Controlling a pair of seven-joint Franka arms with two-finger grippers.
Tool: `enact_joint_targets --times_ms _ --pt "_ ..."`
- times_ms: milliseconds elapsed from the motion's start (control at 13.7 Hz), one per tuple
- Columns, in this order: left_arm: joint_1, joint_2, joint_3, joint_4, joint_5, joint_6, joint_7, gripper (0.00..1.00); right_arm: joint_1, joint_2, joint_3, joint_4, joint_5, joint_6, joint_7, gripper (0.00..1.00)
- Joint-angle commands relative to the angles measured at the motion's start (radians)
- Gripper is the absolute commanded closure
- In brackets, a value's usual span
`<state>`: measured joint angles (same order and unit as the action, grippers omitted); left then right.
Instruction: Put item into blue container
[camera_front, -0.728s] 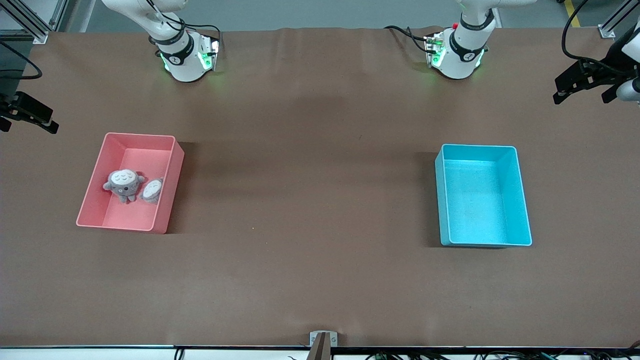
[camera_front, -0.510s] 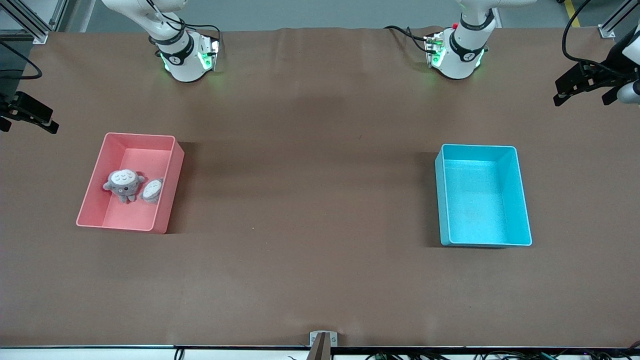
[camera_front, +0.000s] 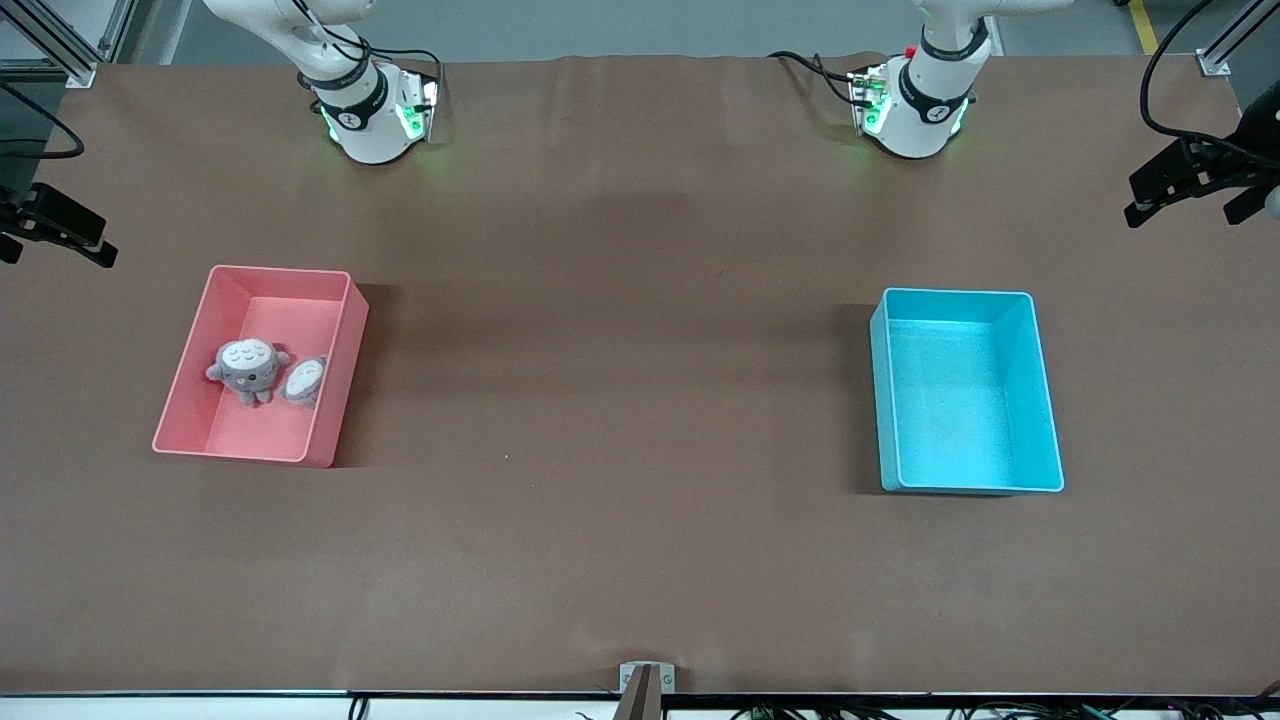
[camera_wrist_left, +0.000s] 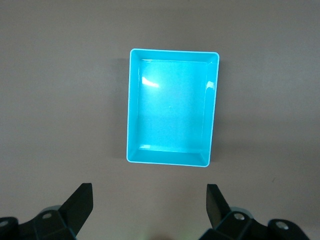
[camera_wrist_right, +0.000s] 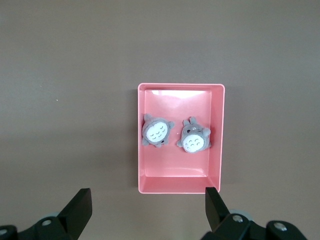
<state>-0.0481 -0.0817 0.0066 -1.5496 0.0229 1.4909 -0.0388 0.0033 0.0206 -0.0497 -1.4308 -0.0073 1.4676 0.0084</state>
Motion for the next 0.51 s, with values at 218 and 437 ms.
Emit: enact_joint_targets --times_ms 218,437 --pt "0.001 0.020 0.004 0.017 -0.003 -0.034 0.013 0.00 -0.017 0.001 0.005 -0.013 -0.013 -0.007 -0.011 0.00" --pt "-0.001 0.039 0.004 0.019 -0.003 -0.034 0.011 0.00 -0.057 0.053 0.002 -0.029 -0.013 -0.021 -0.015 0.00"
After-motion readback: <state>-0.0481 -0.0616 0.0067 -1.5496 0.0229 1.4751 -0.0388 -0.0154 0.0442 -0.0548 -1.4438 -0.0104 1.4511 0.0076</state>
